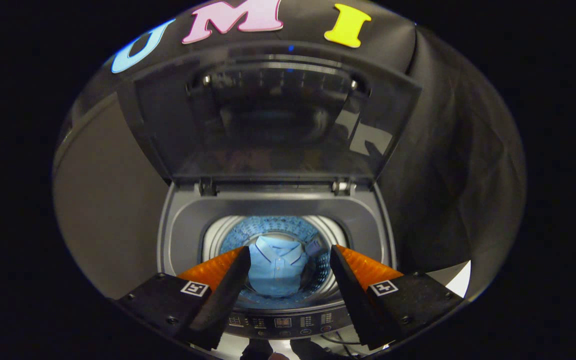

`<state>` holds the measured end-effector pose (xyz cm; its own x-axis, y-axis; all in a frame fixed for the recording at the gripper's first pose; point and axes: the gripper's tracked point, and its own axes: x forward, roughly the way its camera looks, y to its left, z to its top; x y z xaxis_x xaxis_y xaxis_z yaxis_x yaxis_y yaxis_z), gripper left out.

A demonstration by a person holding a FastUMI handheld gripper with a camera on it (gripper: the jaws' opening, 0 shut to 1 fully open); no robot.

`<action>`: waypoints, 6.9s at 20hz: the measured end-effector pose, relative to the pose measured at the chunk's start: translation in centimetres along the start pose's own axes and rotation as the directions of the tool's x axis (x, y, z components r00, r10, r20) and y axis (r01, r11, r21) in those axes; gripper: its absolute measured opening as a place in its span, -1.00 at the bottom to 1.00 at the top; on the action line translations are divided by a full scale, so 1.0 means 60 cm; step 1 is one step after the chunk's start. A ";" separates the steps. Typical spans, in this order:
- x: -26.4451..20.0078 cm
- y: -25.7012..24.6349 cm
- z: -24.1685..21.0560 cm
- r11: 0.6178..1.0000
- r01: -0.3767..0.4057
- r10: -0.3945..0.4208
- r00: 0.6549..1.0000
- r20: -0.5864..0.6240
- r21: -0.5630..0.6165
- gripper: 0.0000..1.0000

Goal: Put the clothes into the washing machine and then close the washing machine lid.

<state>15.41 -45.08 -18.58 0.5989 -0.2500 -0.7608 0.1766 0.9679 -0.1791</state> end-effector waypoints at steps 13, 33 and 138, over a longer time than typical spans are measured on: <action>-0.141 -0.020 0.310 0.998 -0.004 -0.017 0.953 0.303 0.071 1.00; 0.004 0.010 0.371 0.997 -0.066 0.053 0.975 0.216 0.051 1.00; -0.597 0.042 0.336 0.977 -0.208 0.172 0.609 0.774 -0.054 0.97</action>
<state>10.16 -34.21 20.80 0.9999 -0.0067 -0.0116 0.0061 0.9987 -0.0502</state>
